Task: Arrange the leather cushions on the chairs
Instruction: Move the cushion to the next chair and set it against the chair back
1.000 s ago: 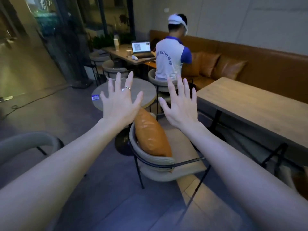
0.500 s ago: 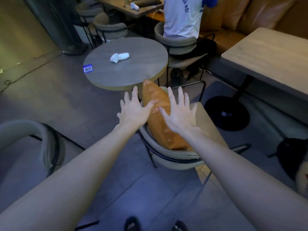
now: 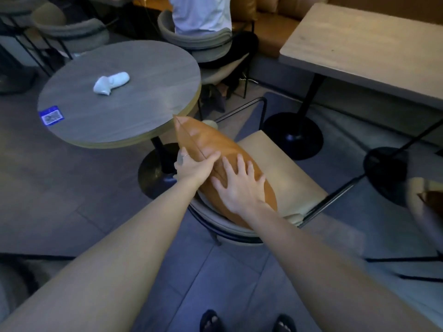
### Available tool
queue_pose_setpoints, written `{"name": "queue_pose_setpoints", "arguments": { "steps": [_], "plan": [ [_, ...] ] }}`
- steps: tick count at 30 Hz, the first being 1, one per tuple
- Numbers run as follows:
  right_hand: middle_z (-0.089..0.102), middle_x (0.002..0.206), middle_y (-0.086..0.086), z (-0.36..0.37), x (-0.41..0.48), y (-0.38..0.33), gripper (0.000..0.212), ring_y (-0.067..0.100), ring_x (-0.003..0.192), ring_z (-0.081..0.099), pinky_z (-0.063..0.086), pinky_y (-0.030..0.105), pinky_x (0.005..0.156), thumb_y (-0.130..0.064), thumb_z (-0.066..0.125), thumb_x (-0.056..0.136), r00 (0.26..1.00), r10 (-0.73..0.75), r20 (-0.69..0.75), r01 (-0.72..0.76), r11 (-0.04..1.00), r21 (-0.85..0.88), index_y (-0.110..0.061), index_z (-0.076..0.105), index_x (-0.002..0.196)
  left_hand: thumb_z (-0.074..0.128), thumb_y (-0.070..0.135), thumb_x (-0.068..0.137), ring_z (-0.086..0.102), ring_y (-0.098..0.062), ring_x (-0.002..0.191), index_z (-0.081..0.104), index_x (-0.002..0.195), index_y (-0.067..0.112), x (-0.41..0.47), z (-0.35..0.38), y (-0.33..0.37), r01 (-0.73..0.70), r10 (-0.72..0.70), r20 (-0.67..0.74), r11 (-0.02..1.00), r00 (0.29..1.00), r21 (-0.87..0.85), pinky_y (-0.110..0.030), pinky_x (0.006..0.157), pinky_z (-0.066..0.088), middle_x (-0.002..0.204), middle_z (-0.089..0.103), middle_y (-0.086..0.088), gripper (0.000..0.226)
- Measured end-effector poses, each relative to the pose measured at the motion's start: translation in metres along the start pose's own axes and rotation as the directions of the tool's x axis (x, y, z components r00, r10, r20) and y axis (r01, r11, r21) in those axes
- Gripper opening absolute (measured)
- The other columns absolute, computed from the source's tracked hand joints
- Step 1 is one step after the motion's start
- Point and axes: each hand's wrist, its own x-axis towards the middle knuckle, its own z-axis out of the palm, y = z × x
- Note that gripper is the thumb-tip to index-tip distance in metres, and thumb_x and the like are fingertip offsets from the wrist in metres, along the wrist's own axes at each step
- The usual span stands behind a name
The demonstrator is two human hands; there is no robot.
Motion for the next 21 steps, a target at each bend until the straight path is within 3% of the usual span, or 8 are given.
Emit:
{"name": "queue_pose_setpoints", "arguments": {
  "steps": [3, 6, 10, 14, 17, 19, 21],
  "plan": [
    [0.009, 0.174, 0.003, 0.002, -0.001, 0.003, 0.064, 0.035, 0.158, 0.009, 0.015, 0.066, 0.120, -0.064, 0.021, 0.104, 1.000, 0.010, -0.005, -0.010, 0.999, 0.030, -0.039, 0.015, 0.163, 0.076, 0.071, 0.071, 0.034, -0.040, 0.146, 0.008, 0.164, 0.033, 0.015, 0.008, -0.007, 0.055, -0.054, 0.028, 0.996, 0.998, -0.070, -0.056, 0.117, 0.035, 0.167, 0.023, -0.012, 0.122],
    [0.027, 0.170, 0.000, -0.006, -0.004, 0.020, 0.056, 0.032, 0.154, 0.027, 0.026, 0.057, 0.118, -0.058, 0.023, 0.106, 0.997, 0.067, -0.039, -0.061, 0.988, 0.144, -0.041, 0.028, 0.160, 0.077, 0.069, 0.074, 0.030, -0.037, 0.148, 0.007, 0.163, 0.036, 0.024, 0.015, -0.020, 0.102, -0.092, 0.071, 0.983, 0.993, -0.154, -0.049, 0.118, 0.030, 0.168, 0.020, -0.013, 0.118],
    [0.054, 0.152, 0.011, -0.009, -0.024, 0.065, 0.052, 0.039, 0.134, 0.052, 0.039, 0.051, 0.109, -0.047, 0.030, 0.108, 0.946, 0.316, -0.074, -0.283, 0.915, 0.289, -0.026, 0.041, 0.154, 0.077, 0.075, 0.068, 0.031, -0.037, 0.148, 0.009, 0.164, 0.032, 0.031, 0.014, -0.031, 0.130, -0.111, 0.114, 0.976, 0.987, -0.176, -0.048, 0.120, 0.029, 0.169, 0.016, -0.015, 0.125],
    [0.046, 0.152, 0.016, 0.009, -0.046, 0.094, 0.059, 0.041, 0.137, 0.042, 0.032, 0.055, 0.108, -0.035, 0.045, 0.099, 0.814, 0.580, -0.035, -0.545, 0.783, 0.300, -0.020, 0.031, 0.154, 0.076, 0.074, 0.070, 0.033, -0.035, 0.147, 0.012, 0.164, 0.030, 0.034, 0.016, -0.030, 0.113, -0.092, 0.118, 0.976, 0.989, -0.185, -0.047, 0.120, 0.029, 0.167, 0.019, -0.014, 0.121],
    [0.023, 0.162, 0.018, 0.025, -0.052, 0.106, 0.087, 0.044, 0.141, 0.034, 0.031, 0.059, 0.111, -0.038, 0.060, 0.088, 0.616, 0.777, 0.131, -0.744, 0.520, 0.420, -0.024, 0.012, 0.160, 0.076, 0.071, 0.073, 0.032, -0.034, 0.147, 0.014, 0.163, 0.029, 0.031, 0.021, -0.030, 0.103, -0.088, 0.087, 0.975, 0.992, -0.197, -0.046, 0.120, 0.029, 0.166, 0.021, -0.015, 0.116],
    [0.016, 0.163, 0.022, 0.036, -0.049, 0.112, 0.100, 0.049, 0.139, 0.037, 0.036, 0.058, 0.112, -0.039, 0.067, 0.087, 0.455, 0.836, 0.306, -0.781, 0.210, 0.588, -0.023, 0.002, 0.162, 0.076, 0.074, 0.068, 0.032, -0.036, 0.146, 0.012, 0.163, 0.031, 0.031, 0.025, -0.030, 0.115, -0.104, 0.061, 0.972, 0.993, -0.207, -0.048, 0.119, 0.029, 0.167, 0.017, -0.015, 0.122],
    [0.022, 0.162, 0.025, 0.050, -0.045, 0.113, 0.104, 0.051, 0.137, 0.040, 0.040, 0.061, 0.110, -0.039, 0.070, 0.085, 0.387, 0.796, 0.466, -0.730, -0.045, 0.683, -0.020, 0.000, 0.161, 0.076, 0.076, 0.064, 0.033, -0.038, 0.145, 0.012, 0.163, 0.036, 0.031, 0.028, -0.031, 0.130, -0.127, 0.028, 0.971, 0.991, -0.201, -0.052, 0.118, 0.031, 0.167, 0.014, -0.016, 0.124]
  ]
}}
